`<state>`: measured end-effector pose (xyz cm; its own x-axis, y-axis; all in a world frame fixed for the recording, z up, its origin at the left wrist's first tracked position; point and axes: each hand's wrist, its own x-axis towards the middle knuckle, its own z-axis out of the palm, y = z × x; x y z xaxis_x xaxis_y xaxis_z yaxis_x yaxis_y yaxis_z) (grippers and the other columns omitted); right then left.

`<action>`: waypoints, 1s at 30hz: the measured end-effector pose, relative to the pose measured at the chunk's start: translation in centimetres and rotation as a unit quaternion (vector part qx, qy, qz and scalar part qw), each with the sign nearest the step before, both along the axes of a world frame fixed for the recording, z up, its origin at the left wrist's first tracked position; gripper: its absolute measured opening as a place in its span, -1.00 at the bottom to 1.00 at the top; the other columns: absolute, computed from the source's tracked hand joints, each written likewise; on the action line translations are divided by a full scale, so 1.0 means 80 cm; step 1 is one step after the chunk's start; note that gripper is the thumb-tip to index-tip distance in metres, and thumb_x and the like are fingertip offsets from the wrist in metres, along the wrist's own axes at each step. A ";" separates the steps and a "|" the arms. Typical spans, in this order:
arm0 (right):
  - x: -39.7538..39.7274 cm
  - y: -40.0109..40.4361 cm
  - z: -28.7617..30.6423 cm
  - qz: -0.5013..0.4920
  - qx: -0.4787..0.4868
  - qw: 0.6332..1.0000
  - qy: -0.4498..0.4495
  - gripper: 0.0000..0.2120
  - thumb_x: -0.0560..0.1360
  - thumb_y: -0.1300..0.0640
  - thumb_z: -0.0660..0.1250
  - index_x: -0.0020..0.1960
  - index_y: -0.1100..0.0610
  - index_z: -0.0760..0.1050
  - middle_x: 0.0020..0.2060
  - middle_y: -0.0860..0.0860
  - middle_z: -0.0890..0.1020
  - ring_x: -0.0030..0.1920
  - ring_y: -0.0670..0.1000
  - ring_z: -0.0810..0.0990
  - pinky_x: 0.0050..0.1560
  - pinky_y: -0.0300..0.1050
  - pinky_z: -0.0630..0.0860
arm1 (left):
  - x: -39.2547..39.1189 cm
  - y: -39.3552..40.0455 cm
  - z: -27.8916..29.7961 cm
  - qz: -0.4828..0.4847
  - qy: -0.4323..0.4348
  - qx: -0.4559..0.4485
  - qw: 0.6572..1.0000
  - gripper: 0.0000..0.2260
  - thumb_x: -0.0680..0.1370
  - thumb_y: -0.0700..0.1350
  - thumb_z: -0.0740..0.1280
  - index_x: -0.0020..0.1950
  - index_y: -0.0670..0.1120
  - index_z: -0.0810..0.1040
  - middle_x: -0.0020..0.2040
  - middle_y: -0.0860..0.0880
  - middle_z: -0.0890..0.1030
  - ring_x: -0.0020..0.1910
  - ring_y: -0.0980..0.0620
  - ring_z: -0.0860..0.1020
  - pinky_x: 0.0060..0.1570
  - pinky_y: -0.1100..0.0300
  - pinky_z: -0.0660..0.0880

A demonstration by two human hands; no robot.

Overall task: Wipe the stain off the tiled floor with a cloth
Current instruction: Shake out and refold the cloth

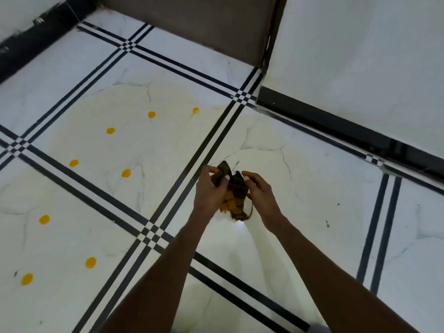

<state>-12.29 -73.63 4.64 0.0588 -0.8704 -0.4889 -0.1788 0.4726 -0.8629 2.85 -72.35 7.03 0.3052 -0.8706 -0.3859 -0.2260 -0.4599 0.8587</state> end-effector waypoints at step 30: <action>0.007 0.056 0.154 -0.103 0.055 0.919 -0.377 -0.61 0.72 0.09 0.21 0.52 0.17 0.43 0.35 0.20 0.63 0.32 0.25 0.65 0.34 0.29 0.57 | 0.016 0.048 0.162 -0.169 -0.157 -0.166 0.959 -0.77 0.48 0.06 0.54 0.00 -0.03 0.62 -0.03 0.02 0.61 -0.04 0.10 0.56 -0.10 0.29 0.45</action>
